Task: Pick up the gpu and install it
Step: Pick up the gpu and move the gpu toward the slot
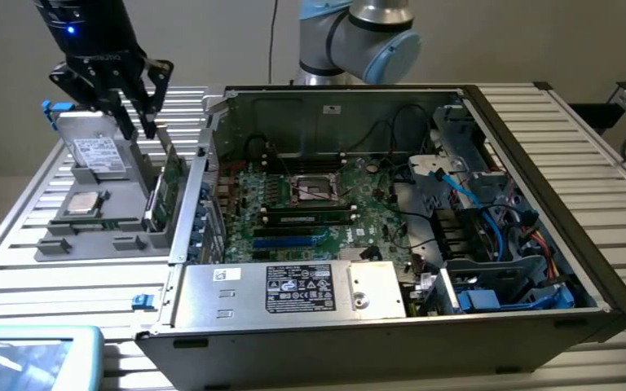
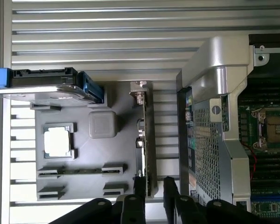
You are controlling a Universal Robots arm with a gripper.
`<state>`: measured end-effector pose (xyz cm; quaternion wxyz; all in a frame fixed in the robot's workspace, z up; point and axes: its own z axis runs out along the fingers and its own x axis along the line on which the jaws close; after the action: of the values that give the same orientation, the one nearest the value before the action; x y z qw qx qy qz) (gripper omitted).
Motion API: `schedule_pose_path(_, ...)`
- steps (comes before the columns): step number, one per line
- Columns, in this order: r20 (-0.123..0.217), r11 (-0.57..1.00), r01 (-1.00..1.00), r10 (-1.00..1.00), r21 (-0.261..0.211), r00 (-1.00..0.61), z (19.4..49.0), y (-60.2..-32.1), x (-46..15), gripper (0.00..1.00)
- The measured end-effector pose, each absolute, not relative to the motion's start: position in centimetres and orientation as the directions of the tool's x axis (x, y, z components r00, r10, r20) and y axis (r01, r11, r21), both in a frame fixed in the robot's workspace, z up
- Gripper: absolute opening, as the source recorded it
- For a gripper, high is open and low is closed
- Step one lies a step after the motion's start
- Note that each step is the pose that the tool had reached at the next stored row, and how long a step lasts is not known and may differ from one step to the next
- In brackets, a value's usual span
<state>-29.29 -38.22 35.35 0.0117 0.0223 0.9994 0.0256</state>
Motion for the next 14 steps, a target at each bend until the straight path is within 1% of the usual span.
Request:
schedule_pose_path(1, -0.022, 0.998, 0.044, 0.045, 0.052, -0.999, 35.4, -38.2, -29.3, 0.37)
schedule_pose_path(2, -0.022, 0.998, 0.044, 0.045, 0.052, -0.999, 35.3, -38.2, -29.3, 0.37)
schedule_pose_path(3, -0.022, 0.998, 0.043, 0.044, 0.051, -0.999, 35.3, -38.2, -29.4, 0.43)
schedule_pose_path(4, -0.022, 0.998, 0.034, 0.035, 0.052, -0.999, 35.3, -38.2, -29.5, 0.43)
schedule_pose_path(5, -0.022, 0.998, 0.02, 0.021, 0.052, -1.0, 35.2, -38.2, -29.5, 0.49)
schedule_pose_path(14, -0.022, 0.999, -0.014, -0.013, 0.052, -1.0, 33.7, -38.2, -30.0, 0.49)
